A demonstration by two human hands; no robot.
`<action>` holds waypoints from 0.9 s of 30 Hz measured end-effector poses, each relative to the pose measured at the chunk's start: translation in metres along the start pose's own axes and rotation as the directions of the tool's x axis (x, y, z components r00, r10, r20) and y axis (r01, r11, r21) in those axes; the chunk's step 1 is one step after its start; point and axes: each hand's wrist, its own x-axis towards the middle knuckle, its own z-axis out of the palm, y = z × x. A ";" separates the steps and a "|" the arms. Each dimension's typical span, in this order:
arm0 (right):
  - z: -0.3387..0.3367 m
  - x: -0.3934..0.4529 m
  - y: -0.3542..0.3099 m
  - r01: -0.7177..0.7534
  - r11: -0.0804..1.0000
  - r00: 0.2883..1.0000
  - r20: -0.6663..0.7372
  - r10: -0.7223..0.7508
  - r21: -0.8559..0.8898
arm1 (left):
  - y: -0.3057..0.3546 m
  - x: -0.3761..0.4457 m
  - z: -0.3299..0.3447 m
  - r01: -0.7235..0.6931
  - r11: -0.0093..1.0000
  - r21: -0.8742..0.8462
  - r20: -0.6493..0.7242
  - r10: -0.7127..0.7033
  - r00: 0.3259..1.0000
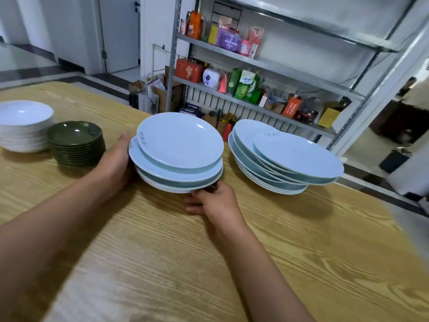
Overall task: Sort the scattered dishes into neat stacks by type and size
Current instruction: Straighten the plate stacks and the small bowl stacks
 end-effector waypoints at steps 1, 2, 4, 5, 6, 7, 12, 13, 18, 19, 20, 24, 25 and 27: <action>0.000 0.007 -0.001 0.001 1.000 1.000 -0.013 -0.001 0.006 | -0.001 0.007 0.004 -0.004 1.000 -0.027 0.019 0.005 1.000; 0.000 0.014 -0.002 -0.002 1.000 1.000 -0.024 0.002 0.011 | -0.003 0.016 0.007 -0.002 0.998 -0.056 0.045 0.005 0.999; 0.001 0.027 -0.003 -0.004 1.000 0.999 -0.042 0.004 0.001 | -0.004 0.029 0.015 0.015 0.993 -0.113 0.118 -0.001 0.993; 0.001 0.032 -0.004 -0.002 1.000 0.999 -0.047 0.001 -0.010 | -0.004 0.033 0.020 0.016 0.990 -0.139 0.152 0.005 0.988; 0.002 0.037 -0.005 0.004 1.000 0.999 -0.051 -0.005 -0.021 | -0.002 0.036 0.024 0.010 0.988 -0.156 0.167 0.017 0.986; 0.002 0.042 -0.007 0.010 0.999 0.998 -0.054 -0.012 -0.031 | -0.001 0.041 0.028 0.006 0.983 -0.183 0.164 0.024 0.986; 0.001 0.056 -0.012 0.037 0.998 0.997 -0.066 -0.040 -0.044 | 0.002 0.063 0.042 0.013 0.973 -0.231 0.195 0.033 0.980; 0.001 0.059 -0.013 0.039 0.998 0.997 -0.068 -0.042 -0.043 | 0.001 0.068 0.044 0.017 0.972 -0.234 0.204 0.032 0.979; 0.004 0.077 -0.015 0.046 0.998 0.994 -0.097 -0.049 -0.031 | 0.000 0.096 0.053 0.025 0.976 -0.217 0.271 0.036 0.962; 0.004 0.079 -0.015 0.047 0.998 0.993 -0.103 -0.050 -0.034 | 0.001 0.100 0.054 0.028 0.981 -0.193 0.280 0.027 0.960; 0.004 0.081 -0.015 0.046 0.998 0.993 -0.112 -0.050 -0.038 | 0.001 0.103 0.055 0.037 0.983 -0.179 0.288 0.017 0.958; 0.003 0.080 -0.012 0.059 0.995 0.989 -0.133 -0.069 -0.078 | -0.001 0.105 0.051 0.039 0.951 -0.307 0.207 0.026 0.978; 0.003 0.077 -0.011 0.071 0.994 0.987 -0.139 -0.083 -0.086 | -0.003 0.103 0.050 -0.006 0.943 -0.333 0.126 0.051 0.991; 0.001 0.071 -0.009 0.094 0.990 0.982 -0.152 -0.110 -0.105 | -0.010 0.097 0.049 -0.101 0.949 -0.300 -0.037 0.094 0.995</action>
